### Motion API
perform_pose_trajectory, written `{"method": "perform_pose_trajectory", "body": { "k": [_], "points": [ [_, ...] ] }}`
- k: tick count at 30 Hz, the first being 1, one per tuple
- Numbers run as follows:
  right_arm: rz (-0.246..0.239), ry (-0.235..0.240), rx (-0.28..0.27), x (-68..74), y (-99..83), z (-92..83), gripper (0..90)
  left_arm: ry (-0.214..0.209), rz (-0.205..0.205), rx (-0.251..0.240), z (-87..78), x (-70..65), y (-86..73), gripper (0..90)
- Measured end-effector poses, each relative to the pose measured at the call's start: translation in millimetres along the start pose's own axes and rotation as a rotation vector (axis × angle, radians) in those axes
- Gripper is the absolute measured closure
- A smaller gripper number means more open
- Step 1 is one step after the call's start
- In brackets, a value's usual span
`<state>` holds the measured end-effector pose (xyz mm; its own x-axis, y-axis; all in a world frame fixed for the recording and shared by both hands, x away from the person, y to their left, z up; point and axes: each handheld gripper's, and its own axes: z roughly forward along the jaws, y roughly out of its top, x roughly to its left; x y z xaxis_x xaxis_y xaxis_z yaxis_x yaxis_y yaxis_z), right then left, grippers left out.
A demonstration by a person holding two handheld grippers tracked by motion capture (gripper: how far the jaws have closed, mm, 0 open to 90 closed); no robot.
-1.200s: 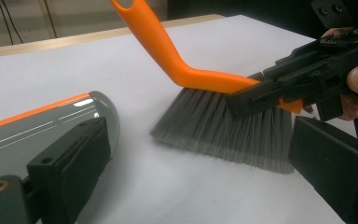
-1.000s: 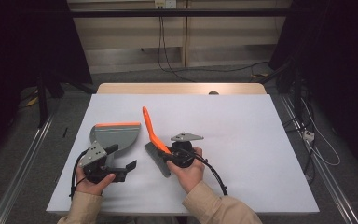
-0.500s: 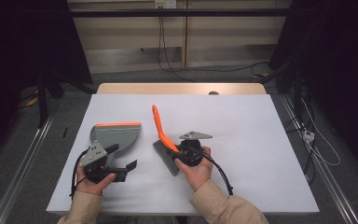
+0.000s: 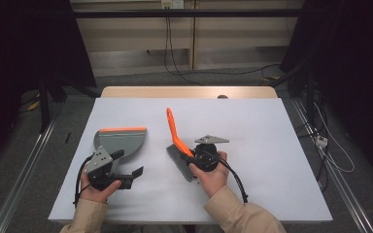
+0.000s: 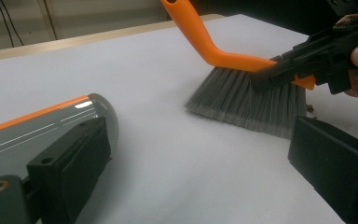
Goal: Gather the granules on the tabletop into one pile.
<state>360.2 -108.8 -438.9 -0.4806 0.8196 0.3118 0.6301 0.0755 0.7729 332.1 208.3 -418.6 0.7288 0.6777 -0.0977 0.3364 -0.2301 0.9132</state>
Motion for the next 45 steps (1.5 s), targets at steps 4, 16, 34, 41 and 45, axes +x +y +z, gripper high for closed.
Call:
{"method": "perform_pose_trajectory", "body": {
  "k": [4, 16, 34, 41, 45],
  "points": [
    [0.004, -0.008, -0.003, -2.7, -0.4, -2.6, 71.2, -0.001, 0.001, -0.001, 0.3, -0.3, 0.2, 5.5],
    [0.018, -0.026, -0.003, -11.6, -1.6, -10.0, 71.2, 0.001, 0.001, 0.0, 0.9, -0.9, 0.4, 5.5],
    [0.027, -0.05, -0.008, -22.9, -1.4, -18.3, 71.2, 0.001, 0.011, 0.003, 1.0, -0.9, 0.8, 5.5],
    [0.033, -0.032, -0.017, -27.3, 0.5, -19.8, 71.4, -0.002, 0.009, 0.006, 2.9, -1.7, 0.8, 5.5],
    [0.036, -0.007, -0.03, -25.6, 5.0, -20.5, 71.4, -0.003, 0.008, 0.007, 4.2, -1.7, 0.9, 5.5]
  ]
}}
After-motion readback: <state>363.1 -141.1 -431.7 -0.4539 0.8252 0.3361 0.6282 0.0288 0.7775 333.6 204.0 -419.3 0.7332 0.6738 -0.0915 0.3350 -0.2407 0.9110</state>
